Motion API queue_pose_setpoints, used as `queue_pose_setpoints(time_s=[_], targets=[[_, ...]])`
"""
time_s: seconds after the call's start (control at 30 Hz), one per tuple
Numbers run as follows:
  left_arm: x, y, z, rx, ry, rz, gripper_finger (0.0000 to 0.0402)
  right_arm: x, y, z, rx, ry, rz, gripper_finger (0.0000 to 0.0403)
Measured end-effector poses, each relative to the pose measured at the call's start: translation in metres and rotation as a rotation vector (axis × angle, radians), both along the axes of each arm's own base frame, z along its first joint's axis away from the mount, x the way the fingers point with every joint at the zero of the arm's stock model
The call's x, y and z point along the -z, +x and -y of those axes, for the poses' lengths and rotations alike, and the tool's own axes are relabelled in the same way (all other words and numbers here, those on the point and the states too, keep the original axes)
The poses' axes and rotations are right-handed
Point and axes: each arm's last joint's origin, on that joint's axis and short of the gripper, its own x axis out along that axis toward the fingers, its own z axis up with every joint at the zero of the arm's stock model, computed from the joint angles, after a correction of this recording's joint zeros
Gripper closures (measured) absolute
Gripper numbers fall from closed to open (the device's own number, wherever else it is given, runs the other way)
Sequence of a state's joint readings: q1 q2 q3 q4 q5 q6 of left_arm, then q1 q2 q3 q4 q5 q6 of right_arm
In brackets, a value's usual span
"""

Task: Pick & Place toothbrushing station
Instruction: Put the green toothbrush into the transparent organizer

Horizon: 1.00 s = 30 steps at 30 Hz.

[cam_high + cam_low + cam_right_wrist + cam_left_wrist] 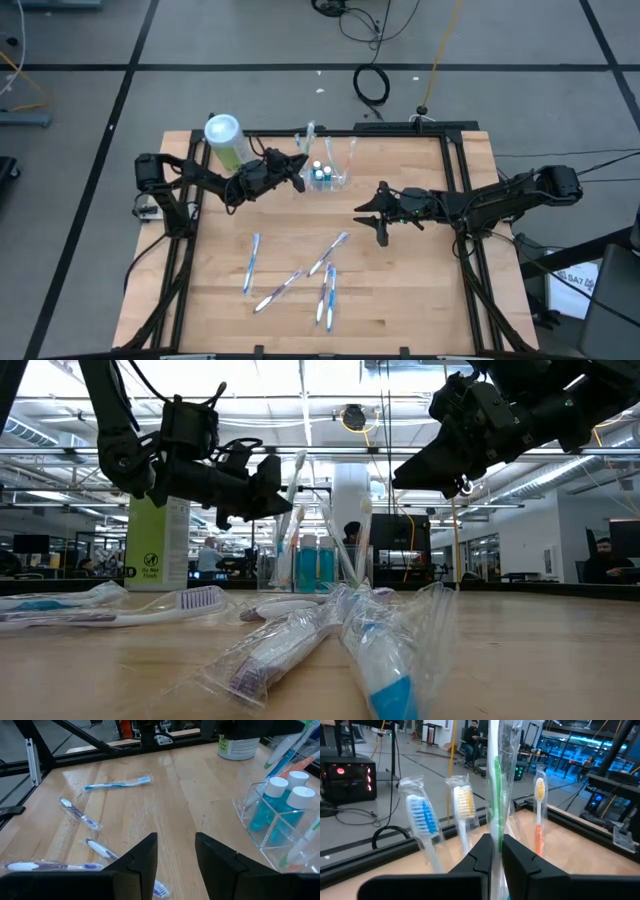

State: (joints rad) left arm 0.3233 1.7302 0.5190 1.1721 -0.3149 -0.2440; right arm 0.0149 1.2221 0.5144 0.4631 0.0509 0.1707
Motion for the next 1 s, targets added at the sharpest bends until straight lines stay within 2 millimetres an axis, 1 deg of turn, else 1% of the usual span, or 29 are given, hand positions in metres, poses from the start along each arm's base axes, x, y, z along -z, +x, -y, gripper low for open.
queue_pose_setpoints(time_s=[0.2, 0.53, 1.0], targets=[[0.0007, 0.0001, -0.0001, 0.024, 0.000, -0.009, 0.0386, 0.0001, -0.0001, 0.0001, 0.000, 0.000, -0.001, 0.0275], [0.0075, -0.0005, -0.0001, 0.018, -0.026, -0.075, 0.0343, 0.0000, 0.0000, 0.0000, 0.000, 0.000, 0.000, 0.0275], [0.0051, -0.0006, -0.0005, 0.012, -0.036, -0.043, 0.0340, 0.0001, 0.0000, 0.0000, 0.000, 0.000, 0.000, 0.0275]])
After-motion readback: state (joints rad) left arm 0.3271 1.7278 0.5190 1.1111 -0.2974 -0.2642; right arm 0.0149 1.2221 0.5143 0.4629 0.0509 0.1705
